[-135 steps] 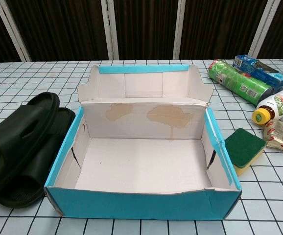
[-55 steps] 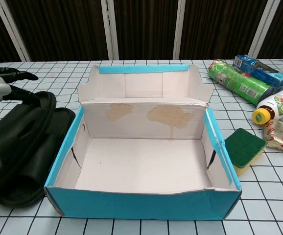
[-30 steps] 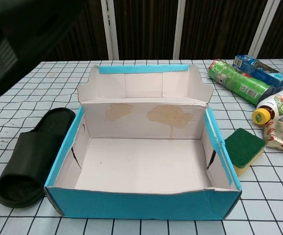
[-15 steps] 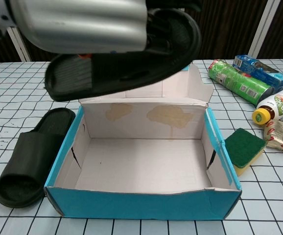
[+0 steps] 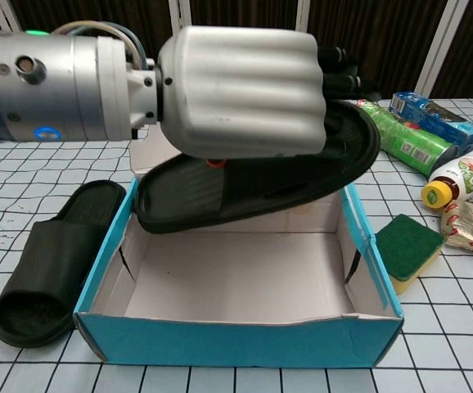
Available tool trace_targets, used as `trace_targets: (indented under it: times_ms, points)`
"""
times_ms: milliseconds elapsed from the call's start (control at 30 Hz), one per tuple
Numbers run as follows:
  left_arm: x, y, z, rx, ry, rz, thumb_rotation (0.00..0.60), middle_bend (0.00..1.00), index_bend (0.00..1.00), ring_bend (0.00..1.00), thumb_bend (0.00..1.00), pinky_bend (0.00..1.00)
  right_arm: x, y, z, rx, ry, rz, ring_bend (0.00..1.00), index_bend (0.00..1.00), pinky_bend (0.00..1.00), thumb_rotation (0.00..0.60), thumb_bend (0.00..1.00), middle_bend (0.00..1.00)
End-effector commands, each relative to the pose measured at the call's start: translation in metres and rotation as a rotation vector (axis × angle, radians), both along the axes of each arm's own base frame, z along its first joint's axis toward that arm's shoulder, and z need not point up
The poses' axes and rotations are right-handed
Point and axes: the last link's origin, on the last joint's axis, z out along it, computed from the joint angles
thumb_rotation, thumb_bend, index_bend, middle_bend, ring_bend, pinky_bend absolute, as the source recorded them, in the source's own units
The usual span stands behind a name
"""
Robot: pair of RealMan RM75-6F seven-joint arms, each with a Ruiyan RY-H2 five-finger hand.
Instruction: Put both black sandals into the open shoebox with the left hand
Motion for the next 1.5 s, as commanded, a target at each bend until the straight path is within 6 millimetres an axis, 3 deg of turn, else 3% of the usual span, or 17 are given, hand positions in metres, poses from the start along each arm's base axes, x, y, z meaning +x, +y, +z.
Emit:
trace_targets:
  times_ms: [33,333,1000,1500]
  points:
    - [0.001,-0.003,-0.007,-0.018,0.013,0.004,0.6,0.5,0.49,0.06,0.39,0.15,0.0,0.0,0.0,-0.001,0.0,-0.003,0.19,0.1,0.25,0.6,0.23,0.07]
    - [0.006,-0.01,-0.025,-0.037,0.04,0.0,0.6,0.5,0.49,0.06,0.39,0.15,-0.001,0.0,0.0,0.005,-0.004,-0.012,0.19,0.1,0.25,0.6,0.24,0.07]
    - [-0.022,0.004,-0.06,-0.043,0.137,0.081,0.6,0.48,0.48,0.06,0.39,0.16,-0.002,0.0,0.0,0.005,-0.005,-0.024,0.19,0.1,0.25,0.6,0.24,0.07]
    - [-0.041,-0.002,-0.083,-0.112,0.17,0.076,0.6,0.44,0.43,0.11,0.39,0.2,-0.003,-0.001,0.0,0.008,-0.004,-0.031,0.19,0.1,0.25,0.6,0.24,0.07]
